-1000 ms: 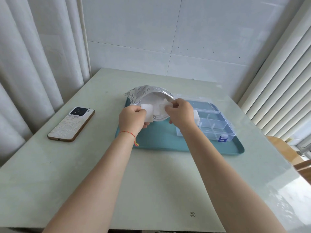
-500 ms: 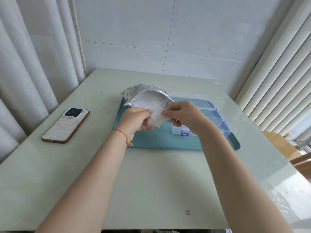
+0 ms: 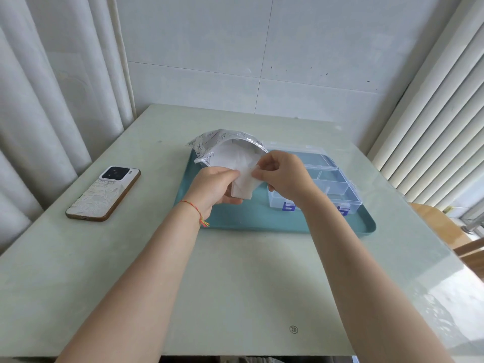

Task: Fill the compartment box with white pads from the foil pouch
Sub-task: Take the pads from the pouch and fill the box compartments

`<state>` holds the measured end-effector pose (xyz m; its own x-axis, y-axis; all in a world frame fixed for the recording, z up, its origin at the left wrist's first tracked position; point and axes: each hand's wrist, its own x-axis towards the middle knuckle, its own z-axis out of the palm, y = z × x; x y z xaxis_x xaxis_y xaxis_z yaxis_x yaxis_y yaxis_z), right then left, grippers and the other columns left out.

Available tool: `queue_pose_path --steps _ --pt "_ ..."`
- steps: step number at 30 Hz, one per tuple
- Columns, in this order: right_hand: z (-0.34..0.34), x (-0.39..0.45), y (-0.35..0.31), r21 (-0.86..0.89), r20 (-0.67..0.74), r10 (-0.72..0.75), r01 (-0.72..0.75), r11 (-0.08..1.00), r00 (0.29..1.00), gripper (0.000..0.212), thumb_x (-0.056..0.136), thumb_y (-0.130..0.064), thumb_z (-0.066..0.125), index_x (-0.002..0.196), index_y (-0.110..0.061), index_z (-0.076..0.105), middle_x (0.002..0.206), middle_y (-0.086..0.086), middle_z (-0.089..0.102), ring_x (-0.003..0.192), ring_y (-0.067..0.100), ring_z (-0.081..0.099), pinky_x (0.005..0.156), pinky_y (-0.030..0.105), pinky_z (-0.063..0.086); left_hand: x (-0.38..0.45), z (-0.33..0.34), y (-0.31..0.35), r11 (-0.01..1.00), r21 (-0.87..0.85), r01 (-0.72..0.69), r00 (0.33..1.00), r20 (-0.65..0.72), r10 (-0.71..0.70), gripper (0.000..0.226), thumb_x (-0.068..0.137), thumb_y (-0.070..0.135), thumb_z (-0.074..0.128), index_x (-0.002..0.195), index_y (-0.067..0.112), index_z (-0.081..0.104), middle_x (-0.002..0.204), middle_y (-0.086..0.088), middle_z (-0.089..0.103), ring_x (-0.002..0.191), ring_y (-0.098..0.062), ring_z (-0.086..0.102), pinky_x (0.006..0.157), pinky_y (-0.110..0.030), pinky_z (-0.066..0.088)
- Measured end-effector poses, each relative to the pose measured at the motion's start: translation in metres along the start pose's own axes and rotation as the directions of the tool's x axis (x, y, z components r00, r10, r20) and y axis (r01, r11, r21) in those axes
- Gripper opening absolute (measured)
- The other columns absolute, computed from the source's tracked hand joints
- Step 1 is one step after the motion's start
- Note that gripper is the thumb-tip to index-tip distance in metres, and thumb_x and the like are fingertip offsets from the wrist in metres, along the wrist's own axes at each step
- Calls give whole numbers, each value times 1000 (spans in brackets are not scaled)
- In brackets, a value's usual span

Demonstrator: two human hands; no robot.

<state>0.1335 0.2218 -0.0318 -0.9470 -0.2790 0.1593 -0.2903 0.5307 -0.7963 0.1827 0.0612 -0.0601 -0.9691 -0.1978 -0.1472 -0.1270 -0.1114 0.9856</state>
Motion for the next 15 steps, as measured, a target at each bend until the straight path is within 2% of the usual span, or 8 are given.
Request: queue_pose_path --steps 2,3,5,7,10,12,15 --pt "-4 1 0 -4 -59 2 -3 1000 998 5 86 -14 70 86 -16 65 64 -6 63 41 7 51 51 23 46 2 -2 -2 1000 5 4 999 -45 -4 17 95 11 57 82 5 66 88 -17 67 71 -29 66 50 -28 56" --pt "-7 1 0 4 -49 0 1 1000 999 2 87 -13 69 88 -15 67 60 -7 62 41 5 50 50 21 43 3 -4 -2 1000 17 3 998 -55 -2 18 95 10 56 81 6 66 89 -17 66 71 -29 66 49 -28 55" --pt "-13 -1 -4 -9 69 -20 20 1000 997 4 89 -13 67 89 -15 70 50 -12 58 39 2 46 45 15 36 3 -5 -2 999 42 0 999 -40 2 18 95 11 56 81 7 66 89 -16 66 71 -29 65 48 -27 55" --pt "-12 -4 -10 -69 205 -48 63 996 978 5 89 -14 67 89 -17 71 47 -16 56 40 1 45 45 13 34 0 -4 0 998 57 12 1000 18 -13 17 97 11 55 84 7 66 87 -15 66 69 -26 65 49 -29 56" --pt "-6 -1 -12 -90 213 -77 98 991 974 3 88 -15 70 88 -17 72 59 -16 62 46 -1 48 50 12 39 -5 -3 4 995 63 71 989 128 -78 15 96 14 55 92 6 67 86 -13 67 71 -28 67 53 -30 57" --pt "-1 3 -10 -109 179 -84 105 989 980 1 87 -16 71 86 -17 72 69 -10 65 52 2 50 56 17 43 -7 -4 6 993 34 111 973 199 -116 19 94 15 55 99 3 68 88 -17 69 77 -33 69 55 -30 57" --pt "6 8 -8 -154 158 -90 114 981 983 6 84 -22 73 84 -17 72 70 -8 63 59 4 51 59 21 42 -7 -6 4 996 31 86 970 225 -91 17 94 13 58 102 2 67 89 -17 70 75 -32 72 57 -29 58"
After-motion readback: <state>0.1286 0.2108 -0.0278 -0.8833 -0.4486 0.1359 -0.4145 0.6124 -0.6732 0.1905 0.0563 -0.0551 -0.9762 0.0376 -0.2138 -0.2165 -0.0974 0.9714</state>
